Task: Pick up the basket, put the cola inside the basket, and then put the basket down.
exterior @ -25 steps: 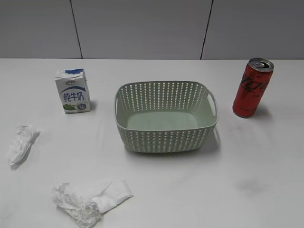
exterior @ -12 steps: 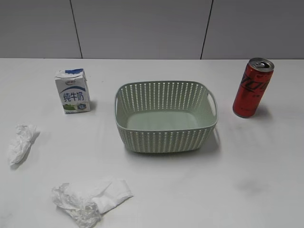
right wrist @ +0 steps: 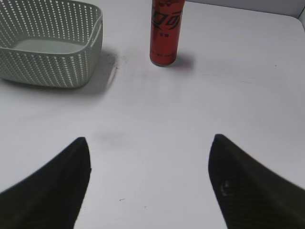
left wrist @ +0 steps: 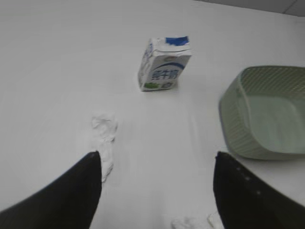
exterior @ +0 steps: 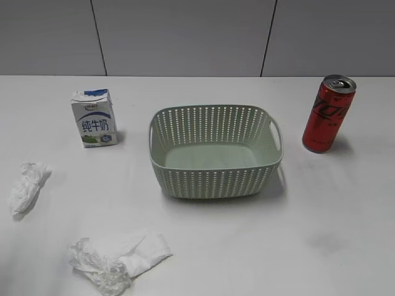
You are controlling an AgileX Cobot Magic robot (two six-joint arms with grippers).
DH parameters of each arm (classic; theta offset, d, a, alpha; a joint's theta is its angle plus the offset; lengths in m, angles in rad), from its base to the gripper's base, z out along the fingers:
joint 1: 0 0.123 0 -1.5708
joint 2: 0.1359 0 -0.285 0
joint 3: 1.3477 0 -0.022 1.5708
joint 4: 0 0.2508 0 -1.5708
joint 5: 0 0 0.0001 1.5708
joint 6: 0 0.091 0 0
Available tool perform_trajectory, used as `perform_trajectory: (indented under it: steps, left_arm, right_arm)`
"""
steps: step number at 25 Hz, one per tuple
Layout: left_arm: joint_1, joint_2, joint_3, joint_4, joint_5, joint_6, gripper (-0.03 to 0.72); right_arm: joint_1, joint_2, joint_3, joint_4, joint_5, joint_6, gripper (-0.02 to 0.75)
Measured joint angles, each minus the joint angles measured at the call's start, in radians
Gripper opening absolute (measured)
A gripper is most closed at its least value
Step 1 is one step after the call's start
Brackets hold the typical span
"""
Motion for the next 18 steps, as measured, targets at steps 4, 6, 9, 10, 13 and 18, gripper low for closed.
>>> perform_trajectory:
  steps: [4, 6, 9, 10, 13, 18]
  left_arm:
    - [-0.030, 0.155, -0.105, -0.042, 0.029, 0.018, 0.553]
    - [-0.053, 0.257, -0.164, -0.052, 0.060, 0.019, 0.553]
    - [-0.112, 0.399, -0.266, -0.054, 0.113, 0.015, 0.553]
    - [-0.136, 0.439, -0.295, -0.051, 0.128, 0.004, 0.553]
    - [-0.235, 0.566, -0.393, 0.003, 0.150, -0.059, 0.553]
    - [-0.398, 0.766, -0.552, 0.167, 0.174, -0.231, 0.553]
  right_arm:
    - [0.000, 0.000, 0.000, 0.000, 0.000, 0.000, 0.585]
    - [0.000, 0.000, 0.000, 0.000, 0.000, 0.000, 0.585]
    - [0.000, 0.000, 0.000, 0.000, 0.000, 0.000, 0.585]
    - [0.000, 0.000, 0.000, 0.000, 0.000, 0.000, 0.585]
    - [0.000, 0.000, 0.000, 0.000, 0.000, 0.000, 0.585]
    - [0.000, 0.000, 0.000, 0.000, 0.000, 0.000, 0.584]
